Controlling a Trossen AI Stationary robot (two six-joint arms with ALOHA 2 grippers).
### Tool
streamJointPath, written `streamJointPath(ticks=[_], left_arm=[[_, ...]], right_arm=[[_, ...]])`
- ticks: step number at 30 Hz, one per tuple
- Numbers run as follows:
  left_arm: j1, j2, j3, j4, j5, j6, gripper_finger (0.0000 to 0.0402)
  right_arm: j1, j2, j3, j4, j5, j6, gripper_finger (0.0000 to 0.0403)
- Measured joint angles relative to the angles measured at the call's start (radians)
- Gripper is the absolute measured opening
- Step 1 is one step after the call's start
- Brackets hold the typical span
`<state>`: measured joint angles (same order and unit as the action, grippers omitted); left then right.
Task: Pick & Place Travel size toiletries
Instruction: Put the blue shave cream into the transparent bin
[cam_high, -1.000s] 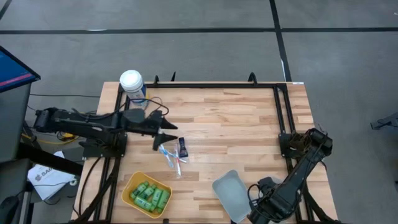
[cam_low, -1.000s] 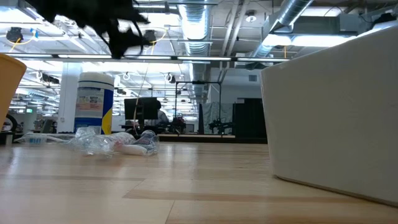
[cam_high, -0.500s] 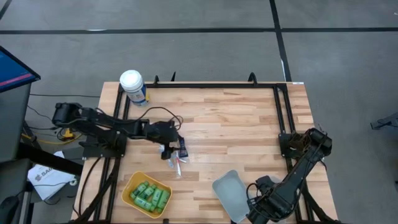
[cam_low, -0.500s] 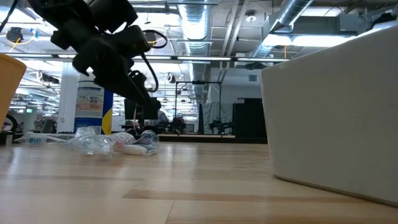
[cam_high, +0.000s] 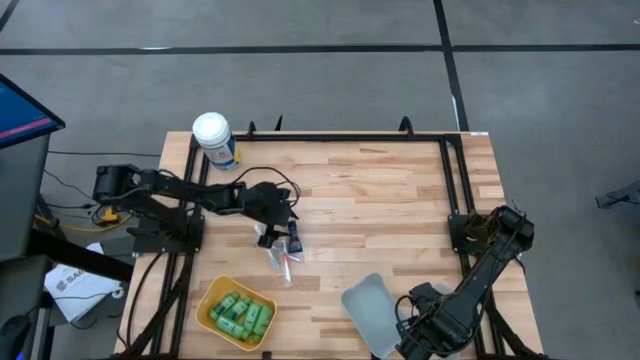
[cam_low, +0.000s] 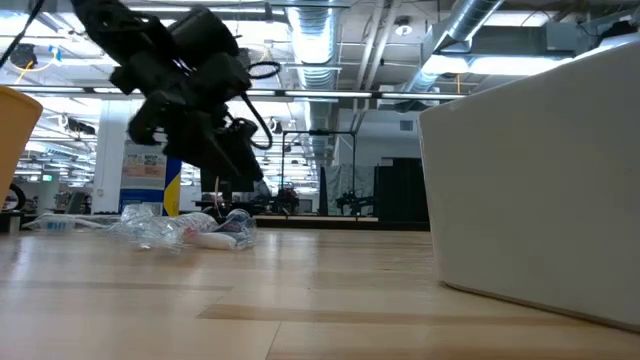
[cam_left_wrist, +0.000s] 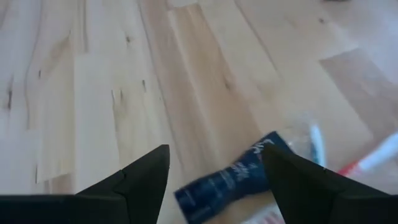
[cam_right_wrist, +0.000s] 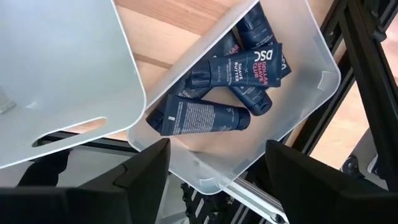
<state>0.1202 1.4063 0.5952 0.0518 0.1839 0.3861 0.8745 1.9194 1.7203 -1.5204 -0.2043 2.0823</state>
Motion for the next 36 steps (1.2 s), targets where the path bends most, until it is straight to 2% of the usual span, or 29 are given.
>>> streamJointPath(ticks=[7, 13, 18, 23, 28, 31, 34, 36], left_arm=[[0.028, 0.134, 0.081, -0.006, 0.016, 0.066, 0.0253], [0.027, 0.205, 0.096, -0.020, 0.020, 0.082, 0.0253], [0.027, 0.201, 0.098, -0.074, 0.024, 0.076, 0.0253], [0.027, 0.184, 0.096, -0.109, 0.015, -0.023, 0.0253], [0.027, 0.111, 0.094, -0.141, 0.000, -0.036, 0.0253], [0.036, 0.050, 0.095, -0.131, -0.088, -0.158, 0.0253], [0.061, 0.011, 0.095, -0.143, -0.184, -0.400, 0.0253], [0.074, -0.007, 0.095, -0.146, -0.204, -0.527, 0.0253]], right_arm=[[0.000, 0.000, 0.000, 0.020, 0.000, -0.025, 0.0255], [0.003, 0.000, 0.000, 0.041, 0.000, -0.024, 0.0255], [0.003, 0.000, 0.000, 0.040, 0.005, -0.024, 0.0255], [0.006, 0.000, 0.000, 0.041, 0.030, -0.023, 0.0255], [0.007, 0.000, 0.000, 0.040, 0.065, -0.021, 0.0255], [0.007, 0.000, 0.000, 0.039, 0.083, -0.021, 0.0255], [0.006, 0.000, 0.000, 0.037, 0.098, -0.019, 0.0255], [0.006, 0.000, 0.000, 0.037, 0.118, -0.007, 0.0255]])
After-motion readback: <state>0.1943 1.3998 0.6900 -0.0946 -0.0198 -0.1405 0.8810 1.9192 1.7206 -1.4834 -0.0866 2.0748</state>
